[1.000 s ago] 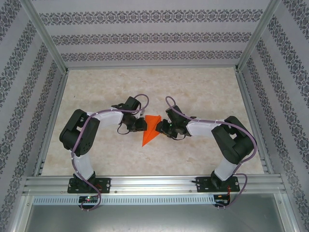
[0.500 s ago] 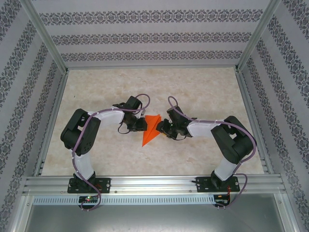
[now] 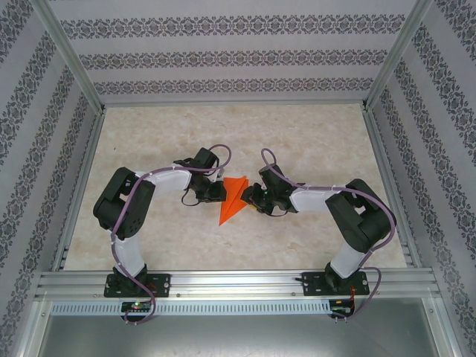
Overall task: Fold a paper plane with a square sheet of paper (pick it up from the middle)
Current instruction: Fourth fold the wing at the center of the table, then turn over the paper at the center of the table.
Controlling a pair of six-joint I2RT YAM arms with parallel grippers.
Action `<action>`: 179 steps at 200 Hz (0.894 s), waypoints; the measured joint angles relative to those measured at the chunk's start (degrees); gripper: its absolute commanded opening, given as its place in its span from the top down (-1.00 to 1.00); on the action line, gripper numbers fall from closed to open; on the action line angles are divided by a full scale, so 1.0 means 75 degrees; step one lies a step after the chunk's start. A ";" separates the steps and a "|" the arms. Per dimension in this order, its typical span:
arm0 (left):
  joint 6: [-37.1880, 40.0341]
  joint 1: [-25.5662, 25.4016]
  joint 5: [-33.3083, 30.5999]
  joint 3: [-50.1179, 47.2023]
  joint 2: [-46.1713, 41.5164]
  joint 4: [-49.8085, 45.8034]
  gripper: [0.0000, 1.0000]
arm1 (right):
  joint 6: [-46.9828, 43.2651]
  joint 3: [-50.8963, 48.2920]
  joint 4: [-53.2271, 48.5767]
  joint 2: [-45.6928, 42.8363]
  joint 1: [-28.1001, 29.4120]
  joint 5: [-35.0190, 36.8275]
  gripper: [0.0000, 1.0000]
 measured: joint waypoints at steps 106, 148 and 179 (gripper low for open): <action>-0.0035 -0.0015 0.0233 -0.0058 0.0000 0.0067 0.65 | 0.0038 -0.0058 0.0105 -0.0015 -0.0006 -0.0017 0.27; -0.0058 -0.0052 0.0478 -0.0093 0.0006 0.0073 0.64 | 0.0070 -0.0227 0.0393 -0.0055 -0.0055 -0.0087 0.26; -0.0064 -0.0064 0.0638 -0.0111 0.0047 0.0073 0.64 | 0.0070 -0.0303 0.0688 -0.0067 -0.0105 -0.0119 0.25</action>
